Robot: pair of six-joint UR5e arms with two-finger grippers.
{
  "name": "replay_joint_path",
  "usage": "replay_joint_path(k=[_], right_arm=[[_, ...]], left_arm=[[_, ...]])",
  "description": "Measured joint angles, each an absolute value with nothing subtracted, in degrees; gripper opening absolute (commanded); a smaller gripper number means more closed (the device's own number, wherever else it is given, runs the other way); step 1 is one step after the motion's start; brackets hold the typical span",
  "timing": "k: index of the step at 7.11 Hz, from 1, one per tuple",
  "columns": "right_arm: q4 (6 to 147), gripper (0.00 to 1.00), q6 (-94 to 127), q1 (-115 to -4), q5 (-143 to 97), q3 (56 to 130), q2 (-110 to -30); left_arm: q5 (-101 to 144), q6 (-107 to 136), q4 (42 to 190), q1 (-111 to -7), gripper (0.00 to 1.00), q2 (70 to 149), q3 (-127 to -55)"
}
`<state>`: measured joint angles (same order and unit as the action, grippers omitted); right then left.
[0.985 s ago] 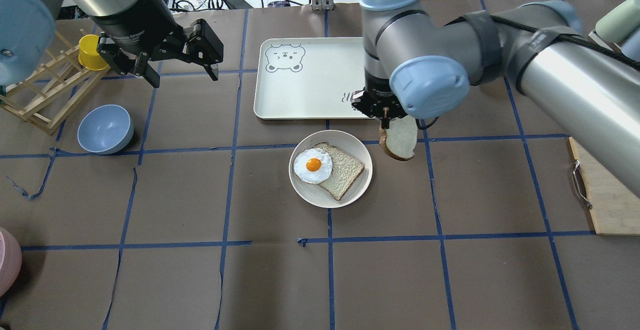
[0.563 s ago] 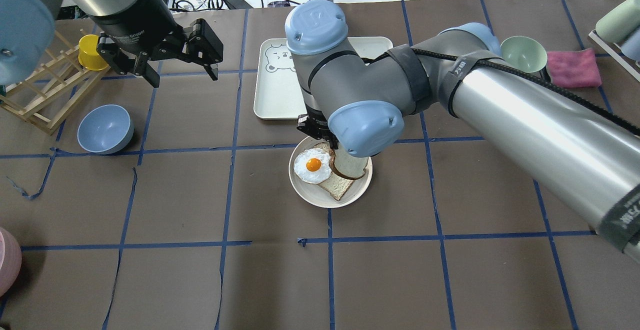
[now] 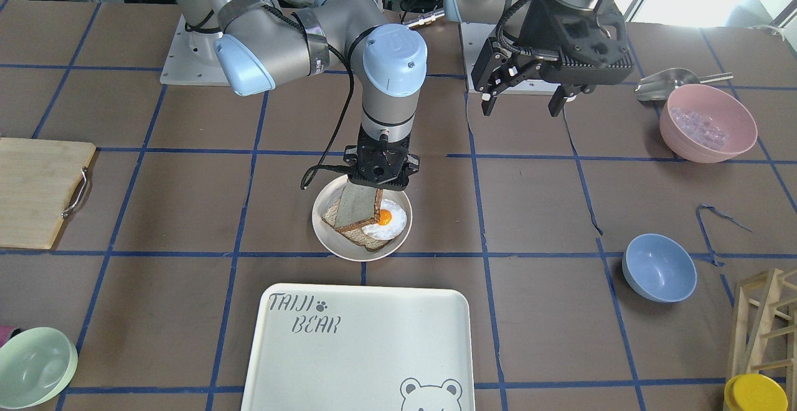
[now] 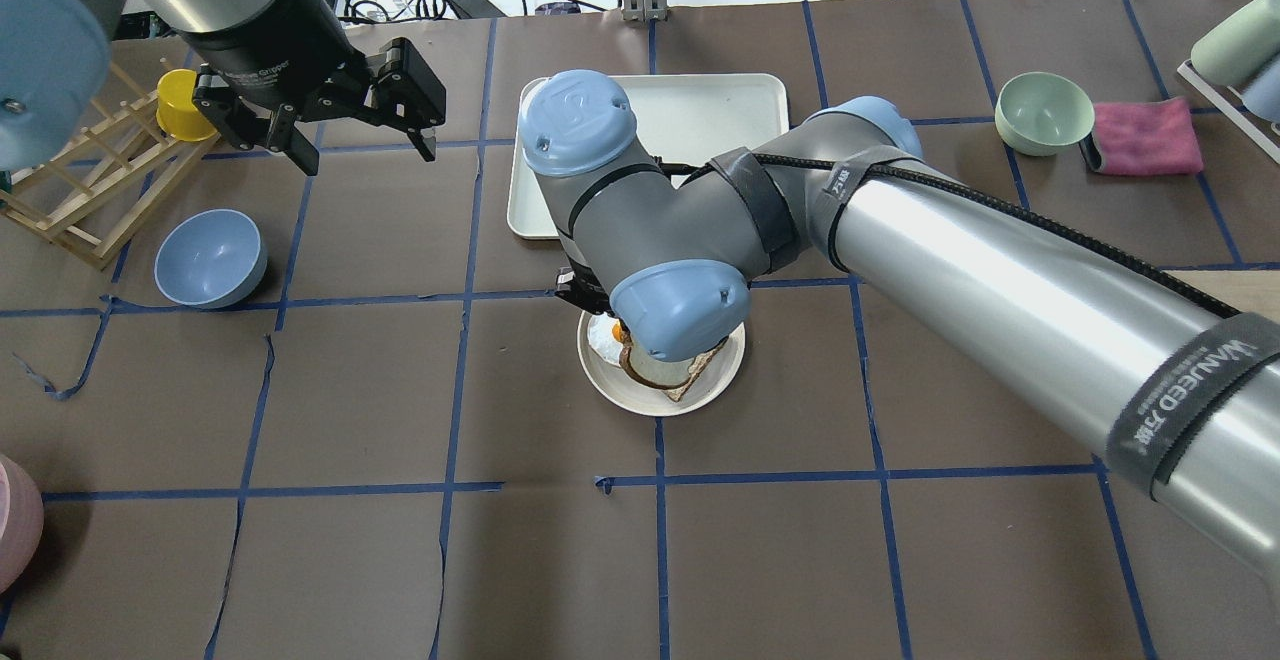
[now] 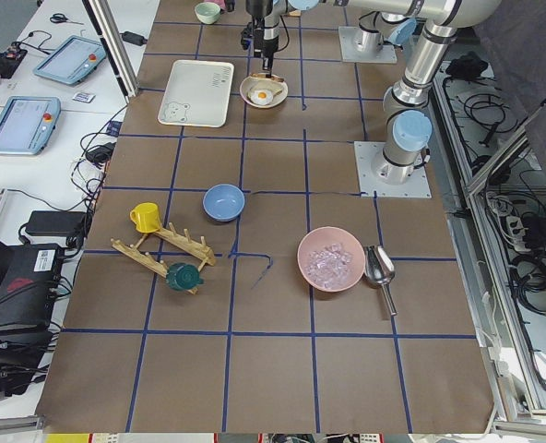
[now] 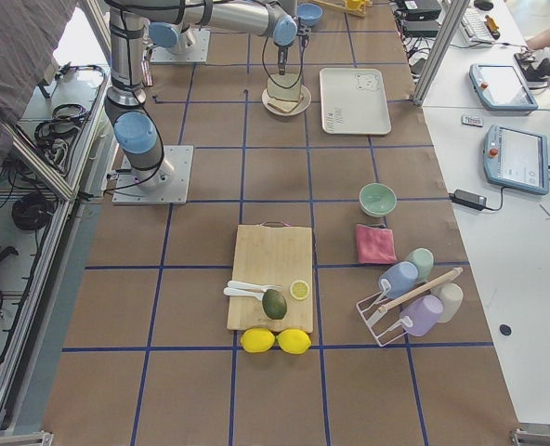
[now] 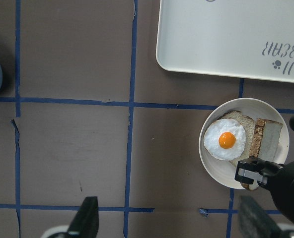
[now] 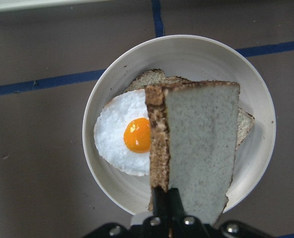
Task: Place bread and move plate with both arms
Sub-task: 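Carry the bread over the plate and lower it onto the egg, then open the right gripper and raise it away from the plate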
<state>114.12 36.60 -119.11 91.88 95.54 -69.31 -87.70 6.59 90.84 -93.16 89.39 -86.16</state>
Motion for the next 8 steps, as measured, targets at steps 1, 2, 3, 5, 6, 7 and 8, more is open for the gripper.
replay_joint_path(k=[1, 2, 3, 5, 6, 7, 8], right_arm=[[115.36, 0.0, 35.62, -119.15, 91.82, 96.64, -69.28], [116.68, 0.0, 34.83, -119.17, 91.81, 97.75, -69.24], [117.68, 0.03, 34.54, -119.21, 91.76, 98.52, -69.2], [119.87, 0.33, 34.68, -119.21, 90.9, 98.96, -69.19], [120.51, 0.48, 34.83, -119.19, 90.54, 98.96, -69.25], [120.72, 0.62, 34.9, -119.18, 90.38, 98.97, -69.3], [121.21, 0.7, 34.8, -119.15, 90.36, 98.95, -69.33]], left_arm=[[-87.71, 6.59, 90.84, -93.16, 1.0, 89.39, -86.17], [-87.74, 6.59, 90.83, -93.16, 1.0, 89.39, -86.15], [-87.75, 6.59, 90.85, -93.14, 1.0, 89.39, -86.14], [-87.69, 6.59, 90.88, -93.1, 1.0, 89.39, -86.13], [-87.69, 6.59, 90.88, -93.11, 1.0, 89.39, -86.13], [-87.71, 6.59, 90.88, -93.1, 1.0, 89.39, -86.13], [-87.75, 6.59, 90.9, -93.1, 1.0, 89.39, -85.96]])
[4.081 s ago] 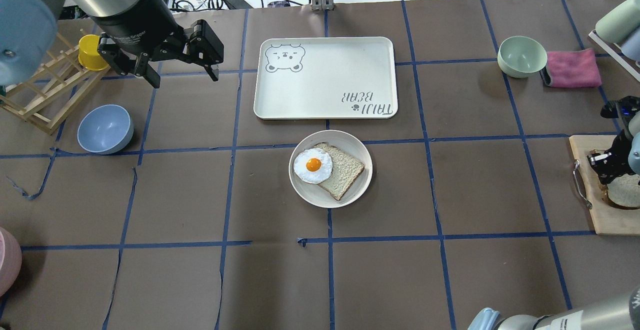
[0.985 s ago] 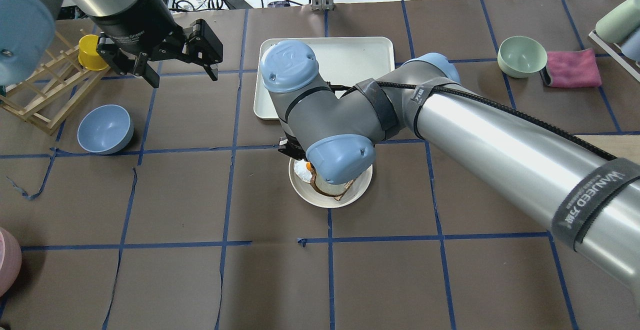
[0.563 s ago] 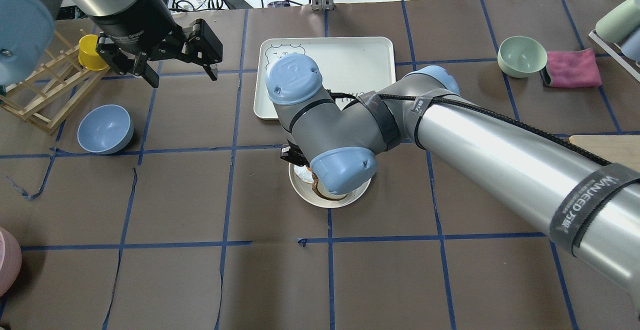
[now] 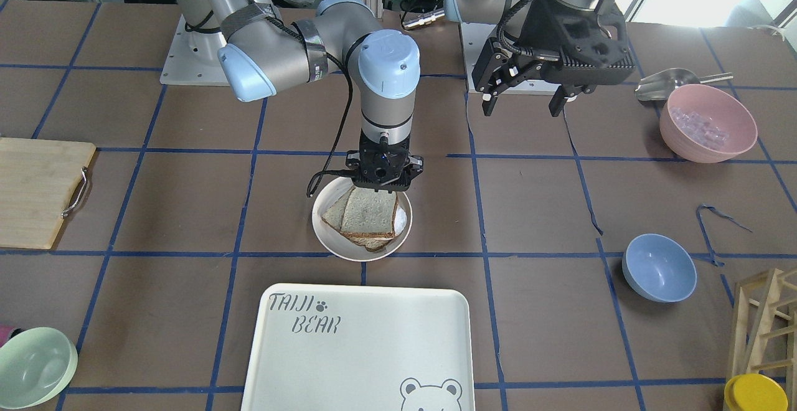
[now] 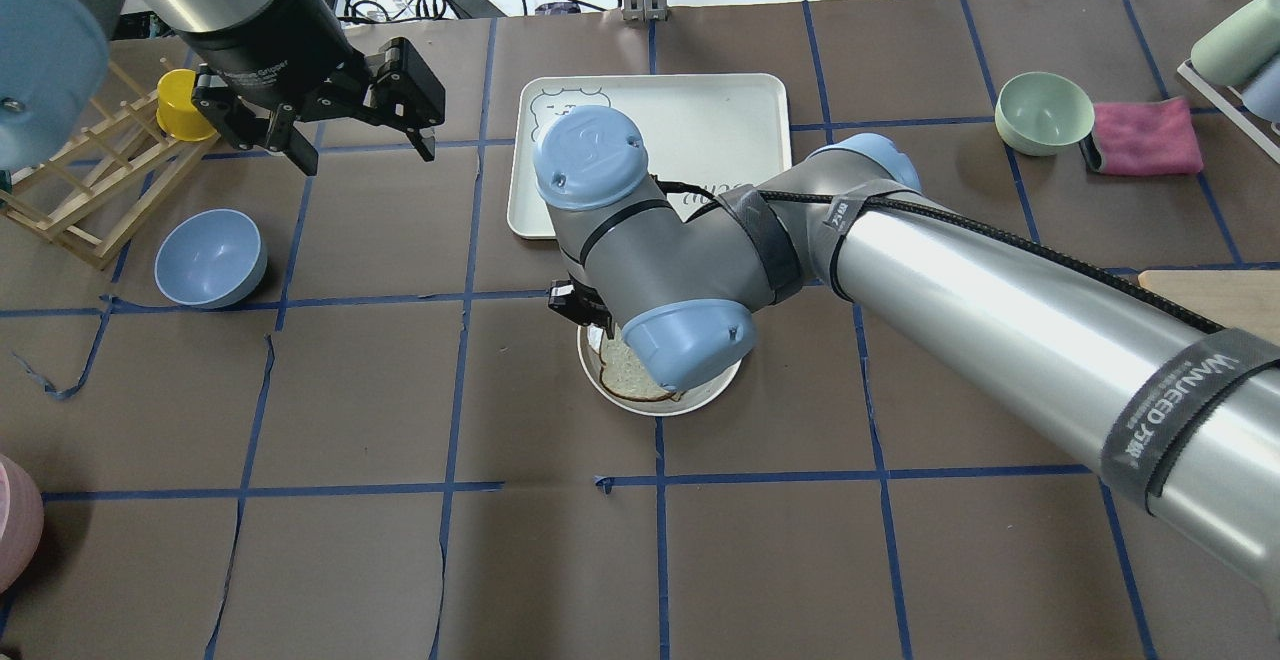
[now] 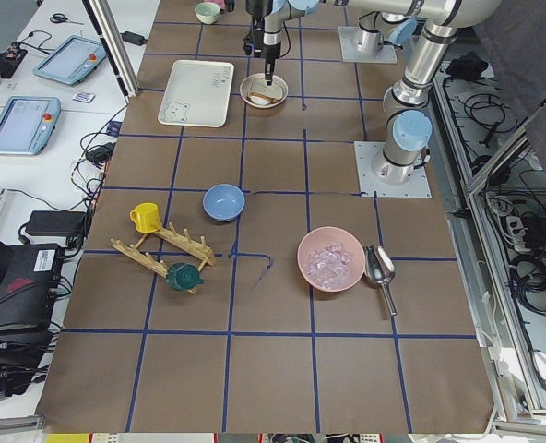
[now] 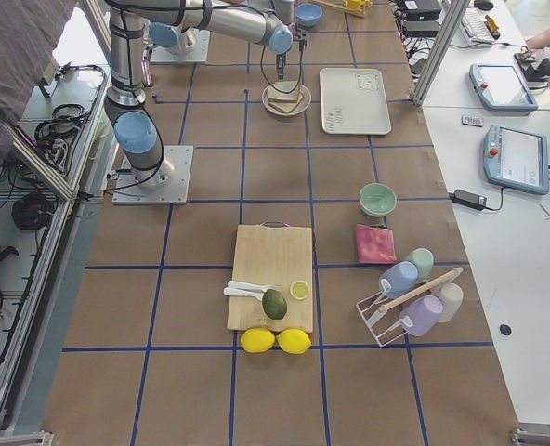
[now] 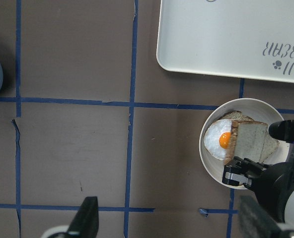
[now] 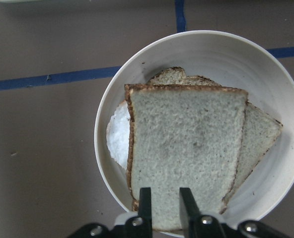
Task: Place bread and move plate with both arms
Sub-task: 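Open the right gripper and raise it away from the plate, then reach the left gripper to the plate rim and grasp it while the right gripper withdraws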
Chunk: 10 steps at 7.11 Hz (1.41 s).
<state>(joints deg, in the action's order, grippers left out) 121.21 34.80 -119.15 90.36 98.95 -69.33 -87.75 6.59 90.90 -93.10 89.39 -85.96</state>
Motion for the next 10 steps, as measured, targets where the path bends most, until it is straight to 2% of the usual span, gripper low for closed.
replay_joint_path(k=[3, 5, 6, 7, 8, 9, 10], right_arm=[[121.63, 0.87, 29.73, -114.73, 90.39, 96.49, -69.87], [117.35, 0.95, 18.45, -106.5, 89.76, 94.15, -71.14], [113.4, 0.94, 13.02, -102.35, 88.35, 92.35, -72.22], [107.25, 0.95, 9.0, -98.9, 87.15, 89.3, -73.47], [99.51, 1.0, 6.1, -96.58, 86.79, 85.54, -74.82], [93.57, 1.0, 3.31, -95.52, 86.92, 82.79, -76.61], [90.99, 1.0, 0.05, -95.15, 87.54, 81.61, -79.06]], left_arm=[[-87.88, 6.61, 91.18, -93.11, 1.0, 90.03, -85.42], [-87.74, 6.87, 91.55, -93.02, 1.0, 92.23, -86.32], [-87.55, 7.27, 91.02, -93.02, 1.0, 94.25, -87.79], [-87.35, 8.57, 88.26, -93.13, 1.0, 96.56, -90.81], [-87.09, 11.67, 81.94, -93.36, 1.0, 98.77, -95.22], [-86.4, 14.94, 74.48, -93.62, 0.93, 100.84, -99.73], [-84.26, 16.7, 69.52, -94.17, 0.92, 102.78, -102.78]])
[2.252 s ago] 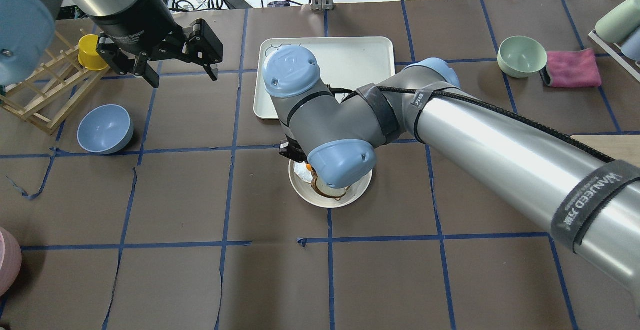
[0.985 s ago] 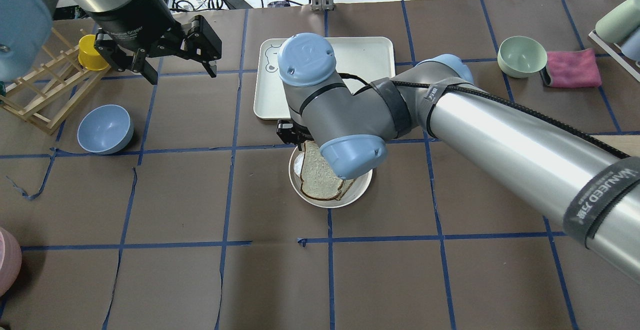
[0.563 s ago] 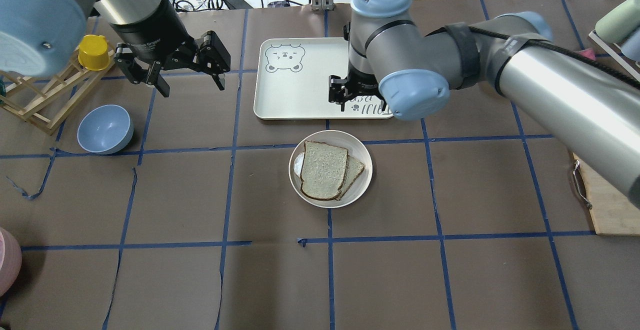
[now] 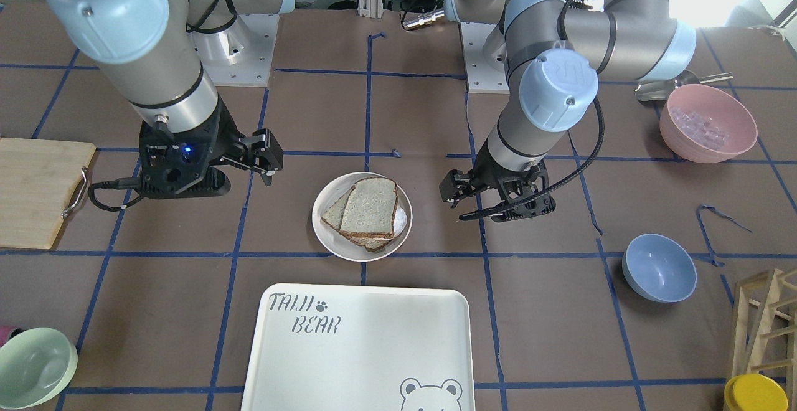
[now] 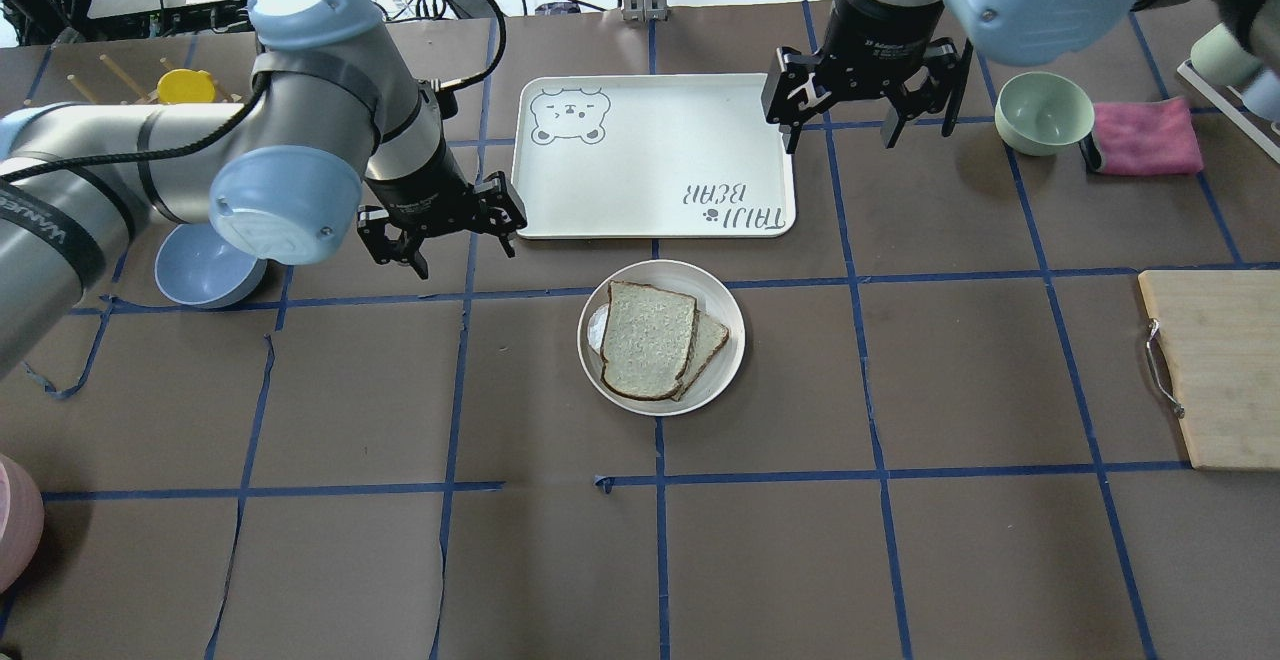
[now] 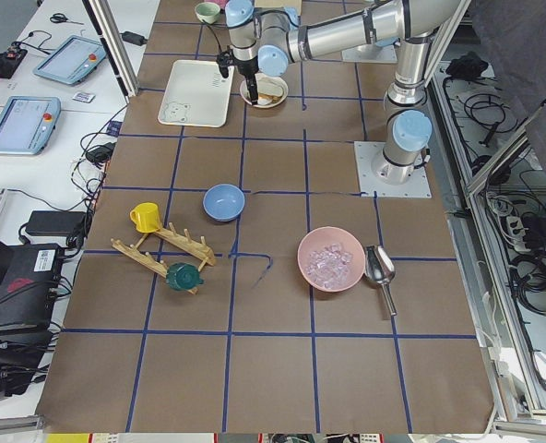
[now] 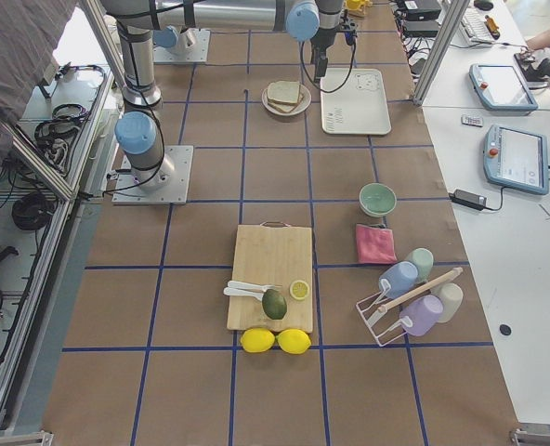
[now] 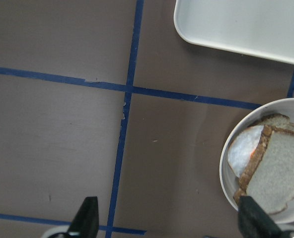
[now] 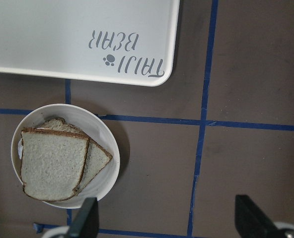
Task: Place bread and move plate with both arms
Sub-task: 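Reach the left gripper to the plate rim and grasp it while the right gripper withdraws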
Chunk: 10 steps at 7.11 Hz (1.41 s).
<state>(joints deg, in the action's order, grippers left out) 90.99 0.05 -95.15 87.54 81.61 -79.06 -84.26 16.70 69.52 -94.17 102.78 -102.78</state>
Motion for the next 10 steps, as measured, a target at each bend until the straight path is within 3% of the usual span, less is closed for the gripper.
replay_joint_path(k=[3, 6, 10], right_arm=[[89.75, 1.0, -3.31, -94.11, 92.16, 81.22, -83.23], [89.84, 1.0, -6.54, -93.12, 91.98, 82.04, -83.56], [89.99, 1.0, -7.48, -92.52, 91.98, 82.35, -83.55]], left_arm=[[-79.62, 20.32, 57.53, -97.47, 0.92, 106.74, -109.26], [-79.26, 19.35, 52.29, -98.62, 0.82, 108.67, -112.99], [-79.03, 19.15, 52.06, -100.18, 0.44, 110.03, -114.12]])
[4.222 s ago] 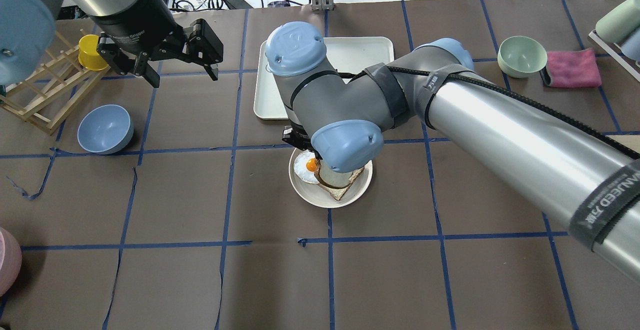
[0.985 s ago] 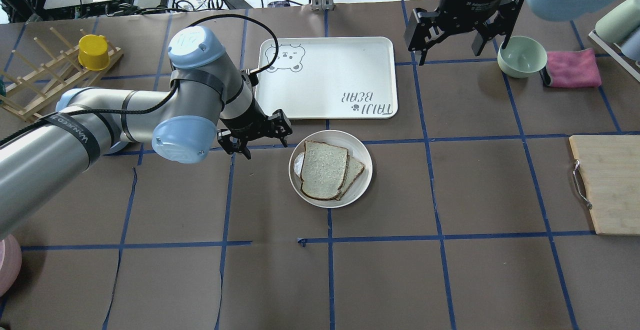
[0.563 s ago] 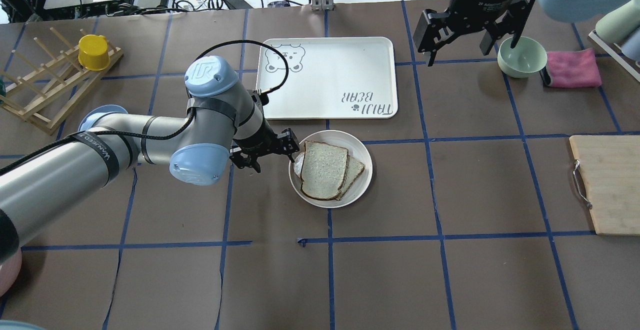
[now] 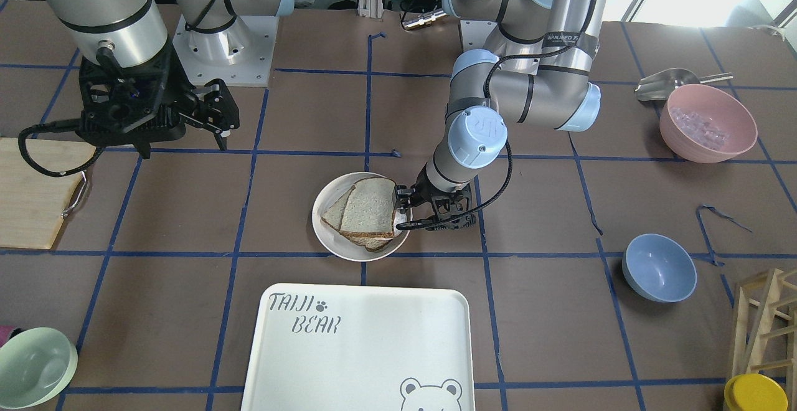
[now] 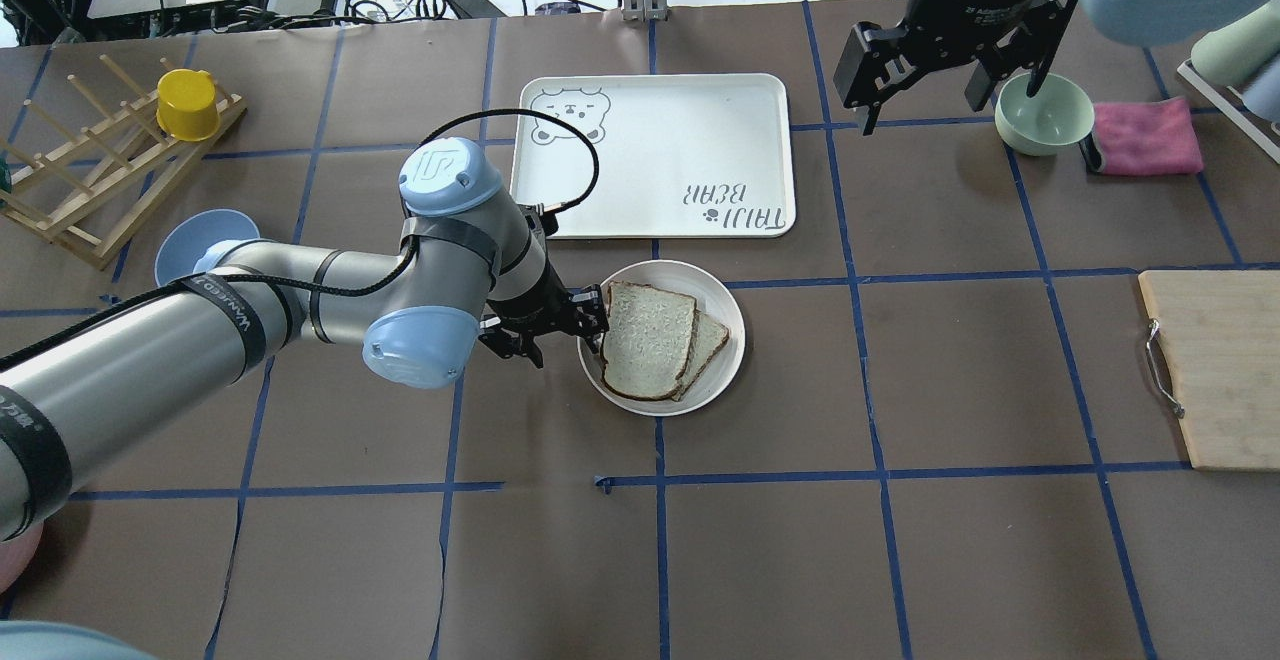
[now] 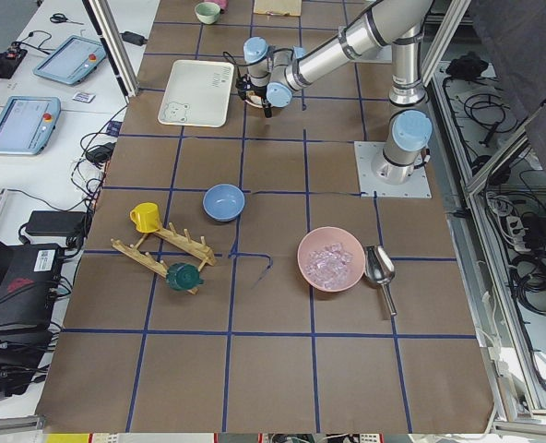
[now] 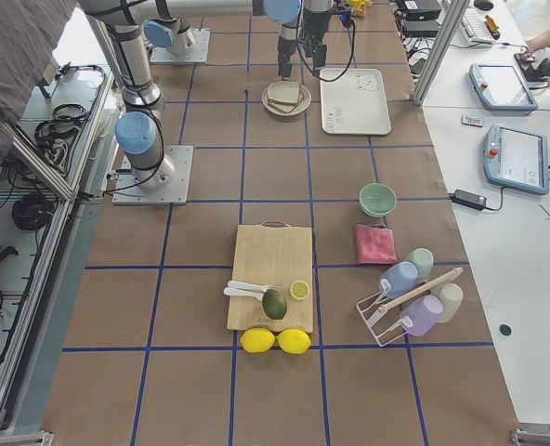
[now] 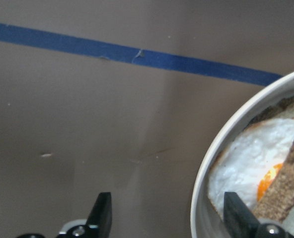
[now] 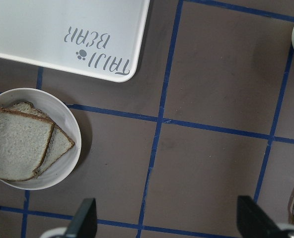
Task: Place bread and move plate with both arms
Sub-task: 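Reach the left gripper to the plate rim and grasp it while the right gripper withdraws, then slide the plate with the left gripper onto the bear tray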
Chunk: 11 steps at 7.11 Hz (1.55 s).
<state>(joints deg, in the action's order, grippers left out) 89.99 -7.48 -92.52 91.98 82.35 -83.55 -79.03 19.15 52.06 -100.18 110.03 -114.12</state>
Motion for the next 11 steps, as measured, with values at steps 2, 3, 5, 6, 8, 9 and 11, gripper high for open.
replay_joint_path(k=[2, 3, 5, 6, 8, 9, 11], right_arm=[[89.92, 1.0, -7.47, -92.37, 92.01, 82.35, -83.55], [89.87, 1.0, -7.47, -92.33, 92.02, 82.35, -83.57], [89.75, 1.0, -7.47, -92.29, 92.02, 82.39, -83.58], [89.76, 1.0, -7.47, -92.29, 92.0, 82.39, -83.57], [89.74, 1.0, -7.47, -92.28, 91.98, 82.4, -83.55], [89.68, 1.0, -7.47, -92.29, 91.98, 82.41, -83.54], [89.69, 1.0, -7.47, -92.29, 92.01, 82.44, -83.57]], left_arm=[[-79.01, 18.98, 52.02, -100.48, 0.11, 110.15, -114.61], [-78.99, 18.97, 51.97, -100.51, 0.0, 110.18, -114.64], [-79.0, 18.83, 51.76, -100.53, 0.0, 110.17, -114.39], [-78.99, 18.81, 51.57, -100.39, 0.0, 109.93, -114.12], [-76.08, 20.11, 51.29, -98.76, 0.0, 108.55, -113.43], [-73.48, 21.87, 51.16, -97.07, 0.0, 108.01, -112.88], [-69.4, 25.52, 51.15, -94.9, 0.0, 108.55, -109.57]])
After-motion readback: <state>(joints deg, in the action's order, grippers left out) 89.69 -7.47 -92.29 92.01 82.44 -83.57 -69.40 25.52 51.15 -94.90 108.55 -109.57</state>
